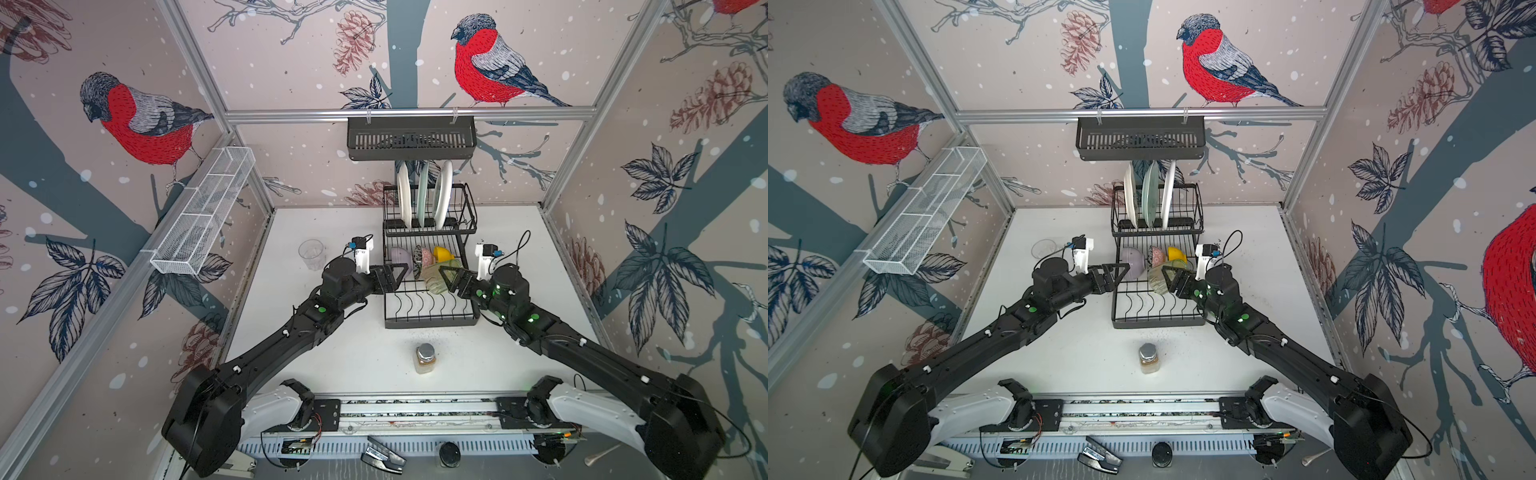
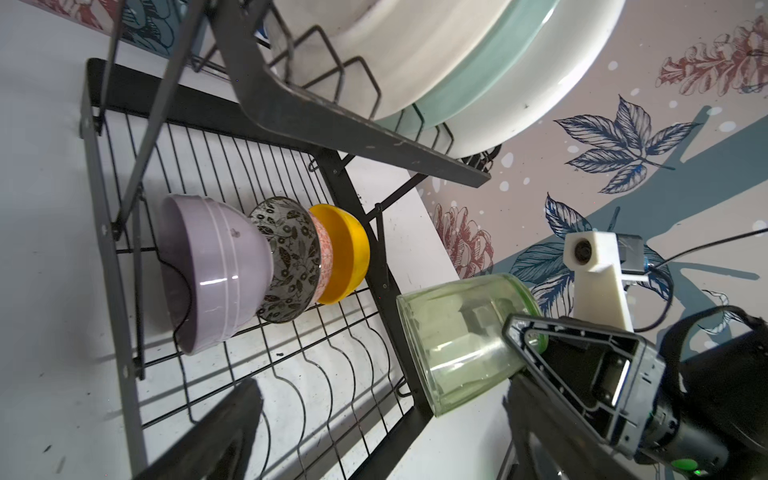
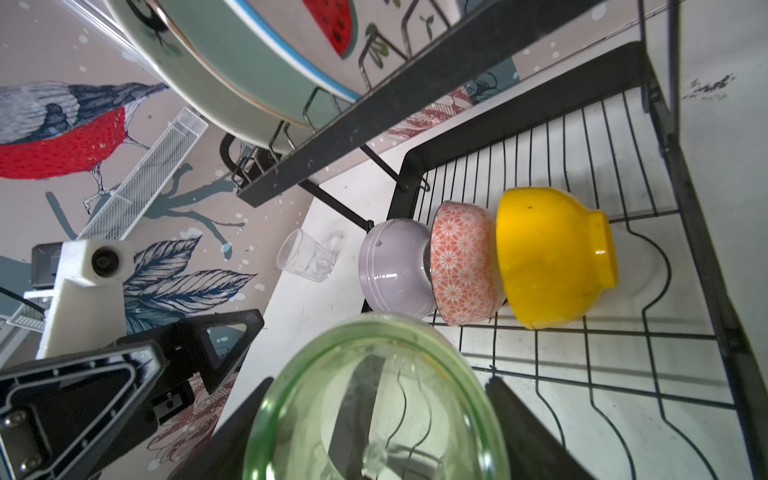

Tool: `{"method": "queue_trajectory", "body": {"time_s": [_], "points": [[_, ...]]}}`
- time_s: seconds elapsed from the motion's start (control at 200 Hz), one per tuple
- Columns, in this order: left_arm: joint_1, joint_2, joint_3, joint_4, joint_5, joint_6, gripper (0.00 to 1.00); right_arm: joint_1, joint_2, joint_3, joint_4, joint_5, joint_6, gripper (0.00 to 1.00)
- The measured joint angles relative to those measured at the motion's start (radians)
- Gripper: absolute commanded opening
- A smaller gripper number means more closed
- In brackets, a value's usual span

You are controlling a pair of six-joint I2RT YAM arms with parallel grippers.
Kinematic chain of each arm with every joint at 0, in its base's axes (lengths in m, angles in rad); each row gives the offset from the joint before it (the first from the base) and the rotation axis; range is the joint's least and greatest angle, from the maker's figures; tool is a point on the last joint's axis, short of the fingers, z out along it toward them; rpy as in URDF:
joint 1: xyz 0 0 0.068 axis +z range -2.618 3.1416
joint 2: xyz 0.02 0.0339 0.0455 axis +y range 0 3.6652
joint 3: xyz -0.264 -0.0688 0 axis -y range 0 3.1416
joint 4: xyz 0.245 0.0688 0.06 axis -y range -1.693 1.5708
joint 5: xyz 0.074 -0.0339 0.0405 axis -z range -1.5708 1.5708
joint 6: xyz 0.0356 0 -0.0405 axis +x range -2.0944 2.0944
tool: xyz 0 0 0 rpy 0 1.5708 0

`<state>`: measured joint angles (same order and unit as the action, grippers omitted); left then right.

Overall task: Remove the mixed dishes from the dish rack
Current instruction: 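Grasp the green glass with the left gripper beside the right gripper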

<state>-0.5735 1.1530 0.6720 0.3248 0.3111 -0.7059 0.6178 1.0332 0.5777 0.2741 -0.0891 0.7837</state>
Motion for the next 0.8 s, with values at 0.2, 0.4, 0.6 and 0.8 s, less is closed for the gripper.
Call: {"method": "queue_trajectory", "body": {"time_s": [0.2,0.4,0.6,0.8], "points": [[-0.018,0.027,0.002,0.048,0.002,-0.022,0.92,-0.029,-0.024,-0.01,0.019,-0.025,0.025,0.65],[-0.06,0.038,0.002,0.093,0.0,-0.047,0.89,-0.064,-0.023,-0.016,0.041,-0.055,0.045,0.63],[-0.116,0.066,0.001,0.157,-0.01,-0.08,0.84,-0.074,-0.016,-0.026,0.081,-0.091,0.079,0.62],[-0.144,0.118,0.0,0.24,-0.013,-0.122,0.8,-0.08,-0.021,-0.037,0.11,-0.108,0.107,0.62]]}}
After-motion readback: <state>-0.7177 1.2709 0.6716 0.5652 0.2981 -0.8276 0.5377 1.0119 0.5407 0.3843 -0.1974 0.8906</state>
